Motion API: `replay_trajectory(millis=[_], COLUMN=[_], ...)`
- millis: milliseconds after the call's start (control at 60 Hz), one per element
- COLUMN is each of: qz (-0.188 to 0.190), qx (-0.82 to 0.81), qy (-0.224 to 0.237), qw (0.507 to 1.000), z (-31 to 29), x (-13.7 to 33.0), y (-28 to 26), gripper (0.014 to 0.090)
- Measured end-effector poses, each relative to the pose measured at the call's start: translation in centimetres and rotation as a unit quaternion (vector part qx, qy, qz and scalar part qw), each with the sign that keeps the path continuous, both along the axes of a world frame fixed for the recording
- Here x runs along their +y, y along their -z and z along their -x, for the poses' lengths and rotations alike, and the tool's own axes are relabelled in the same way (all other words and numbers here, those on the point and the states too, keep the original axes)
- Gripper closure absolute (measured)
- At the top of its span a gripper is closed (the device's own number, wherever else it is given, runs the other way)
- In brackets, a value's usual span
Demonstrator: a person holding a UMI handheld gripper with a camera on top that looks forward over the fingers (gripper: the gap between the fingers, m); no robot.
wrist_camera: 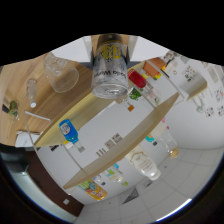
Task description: Make me a cup of Mojito.
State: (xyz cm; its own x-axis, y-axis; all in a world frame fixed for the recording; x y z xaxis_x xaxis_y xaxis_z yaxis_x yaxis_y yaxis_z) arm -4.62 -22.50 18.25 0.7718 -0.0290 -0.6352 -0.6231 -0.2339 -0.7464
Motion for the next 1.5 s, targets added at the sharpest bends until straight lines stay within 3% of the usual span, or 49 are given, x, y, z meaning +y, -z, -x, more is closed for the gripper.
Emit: replay_trajectory(millis=[233,617,733,883,1033,1183,1317,1500], qz=[-0.037,-0.076,-0.079,-0.075,-0.076,-0.110,-0.124,-0.082], qx=[0.300,0.662,0.698,0.663,0.481,0.187,-0.027,-0.190], qy=[0.025,0.048,0.052,0.048,0.050,0.048,0.044,-0.004], qw=[0.953,0.745,0.709,0.743,0.872,0.975,0.991,0.978], z=[-1.2,-3.9,-4.6,-4.5,-4.3,-4.2,-3.0,0.0], x=[1.6,1.8,1.9,1.9,1.6,1.4,1.8,3.1], y=[-3.4,-5.1,-4.9,-5.3,-7.1,-10.8,-11.5,-5.0], gripper=[0.0547,0.0549,0.0551,0.0548,0.0548,0.0543,0.0545,0.0547])
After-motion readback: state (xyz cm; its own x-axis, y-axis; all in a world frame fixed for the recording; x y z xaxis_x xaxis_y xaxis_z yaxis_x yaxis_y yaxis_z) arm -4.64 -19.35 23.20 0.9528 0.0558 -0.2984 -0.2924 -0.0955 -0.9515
